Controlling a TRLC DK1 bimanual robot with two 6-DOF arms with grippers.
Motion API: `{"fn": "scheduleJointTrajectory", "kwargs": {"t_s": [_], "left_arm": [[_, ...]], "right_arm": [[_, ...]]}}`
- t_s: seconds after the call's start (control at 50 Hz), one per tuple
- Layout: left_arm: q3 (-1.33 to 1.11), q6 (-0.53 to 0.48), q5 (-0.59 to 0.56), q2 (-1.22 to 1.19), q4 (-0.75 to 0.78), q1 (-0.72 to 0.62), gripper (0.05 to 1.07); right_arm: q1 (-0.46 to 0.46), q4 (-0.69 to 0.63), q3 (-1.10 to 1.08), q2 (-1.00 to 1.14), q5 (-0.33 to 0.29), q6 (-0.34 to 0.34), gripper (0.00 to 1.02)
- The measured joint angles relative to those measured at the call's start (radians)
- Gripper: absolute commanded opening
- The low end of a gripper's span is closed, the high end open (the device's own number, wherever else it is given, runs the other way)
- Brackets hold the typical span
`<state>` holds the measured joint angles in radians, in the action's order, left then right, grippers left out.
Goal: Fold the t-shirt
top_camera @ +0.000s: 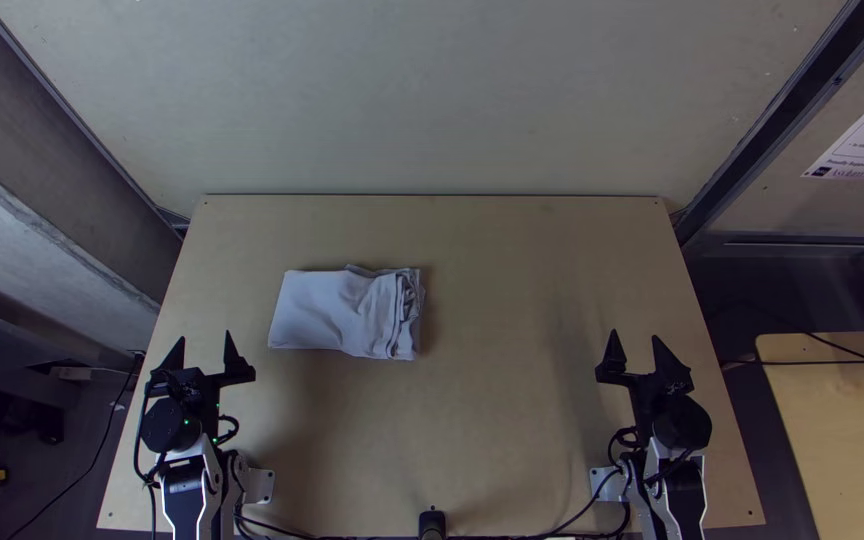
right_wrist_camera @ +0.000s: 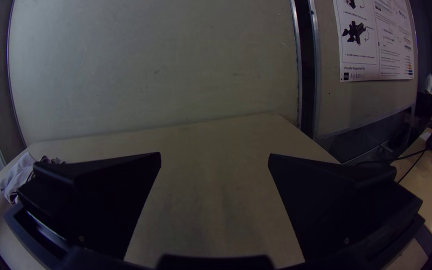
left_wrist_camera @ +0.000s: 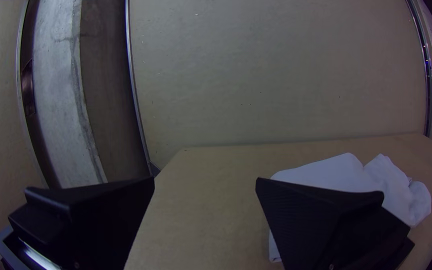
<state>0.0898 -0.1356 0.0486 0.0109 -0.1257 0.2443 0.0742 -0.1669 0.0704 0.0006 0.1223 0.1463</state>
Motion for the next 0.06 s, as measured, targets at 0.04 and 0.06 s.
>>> {"fn": "scheduleJointTrajectory", "kwargs": {"t_s": [0.04, 0.06], "left_arm": [[0.0, 0.0, 0.0, 0.0, 0.0, 0.0, 1.03], [0.0, 0.0, 0.0, 0.0, 0.0, 0.0, 1.03]], "right_arm": [[0.0, 0.0, 0.0, 0.0, 0.0, 0.0, 0.98], [0.0, 0.0, 0.0, 0.0, 0.0, 0.0, 0.98]]}}
